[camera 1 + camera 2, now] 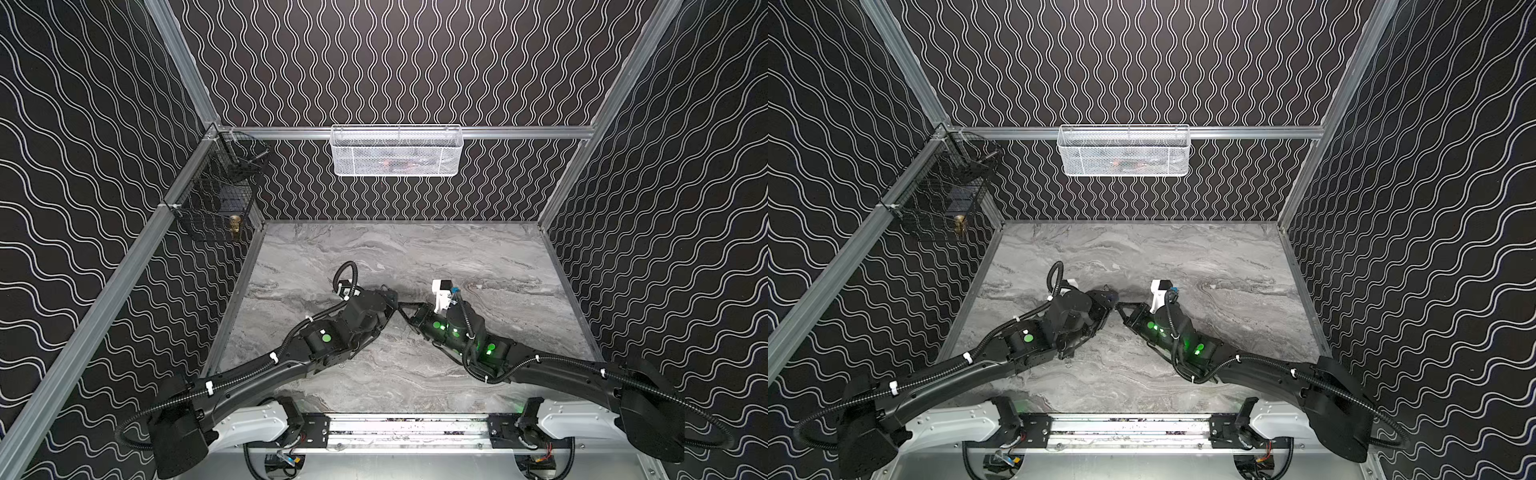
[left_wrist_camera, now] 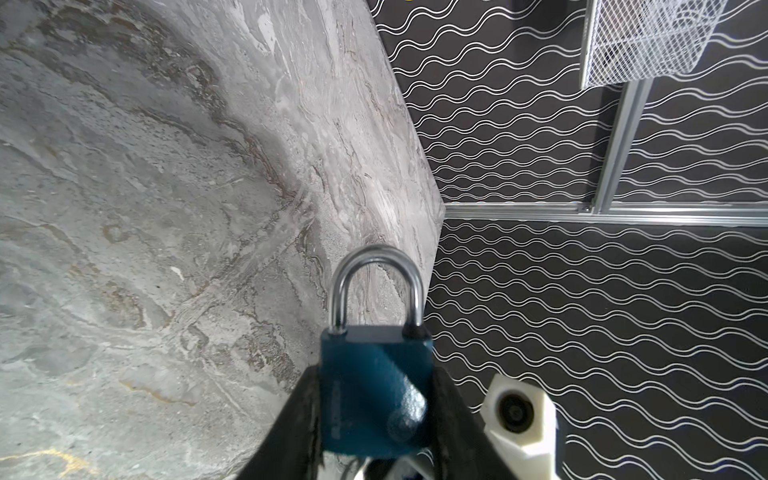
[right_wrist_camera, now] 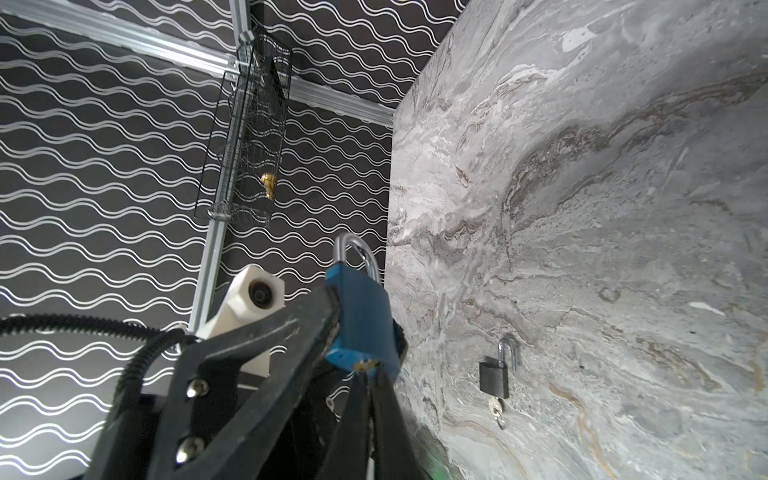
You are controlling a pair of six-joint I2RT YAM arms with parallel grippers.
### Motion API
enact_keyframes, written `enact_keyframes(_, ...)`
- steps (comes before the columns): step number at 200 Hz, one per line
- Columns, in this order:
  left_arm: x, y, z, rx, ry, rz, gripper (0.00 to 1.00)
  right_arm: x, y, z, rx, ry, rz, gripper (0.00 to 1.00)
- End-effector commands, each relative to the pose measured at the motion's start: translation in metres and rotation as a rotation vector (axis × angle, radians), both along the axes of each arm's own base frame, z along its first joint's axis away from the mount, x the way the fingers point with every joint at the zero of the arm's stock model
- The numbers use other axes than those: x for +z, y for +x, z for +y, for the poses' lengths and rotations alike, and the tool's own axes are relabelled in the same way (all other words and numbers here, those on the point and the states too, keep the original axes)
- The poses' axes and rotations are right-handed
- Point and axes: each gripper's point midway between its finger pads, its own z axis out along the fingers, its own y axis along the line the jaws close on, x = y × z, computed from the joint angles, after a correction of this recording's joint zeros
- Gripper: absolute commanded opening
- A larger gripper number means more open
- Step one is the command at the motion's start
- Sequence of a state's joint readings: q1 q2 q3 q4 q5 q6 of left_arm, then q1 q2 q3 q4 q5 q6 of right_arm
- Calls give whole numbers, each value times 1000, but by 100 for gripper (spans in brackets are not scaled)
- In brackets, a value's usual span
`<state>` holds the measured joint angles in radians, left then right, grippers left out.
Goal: Unlock with the key
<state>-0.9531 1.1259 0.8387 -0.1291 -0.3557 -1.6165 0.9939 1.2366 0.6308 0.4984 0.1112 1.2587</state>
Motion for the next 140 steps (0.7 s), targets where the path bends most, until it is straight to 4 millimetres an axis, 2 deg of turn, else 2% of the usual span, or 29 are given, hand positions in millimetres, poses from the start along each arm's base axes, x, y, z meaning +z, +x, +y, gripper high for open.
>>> enact_keyframes(1,16,-7,-22,-65,-125,10,0,40,-2,6,15,175,-31,0)
enact_keyframes(77,3,-15,-25,-35,-157,55,0,57,-3,-2,-45,256,0,0)
enact_keyframes(140,-7,-16,-37,-50,-257,50,0,70,-10,-5,-44,311,16,0)
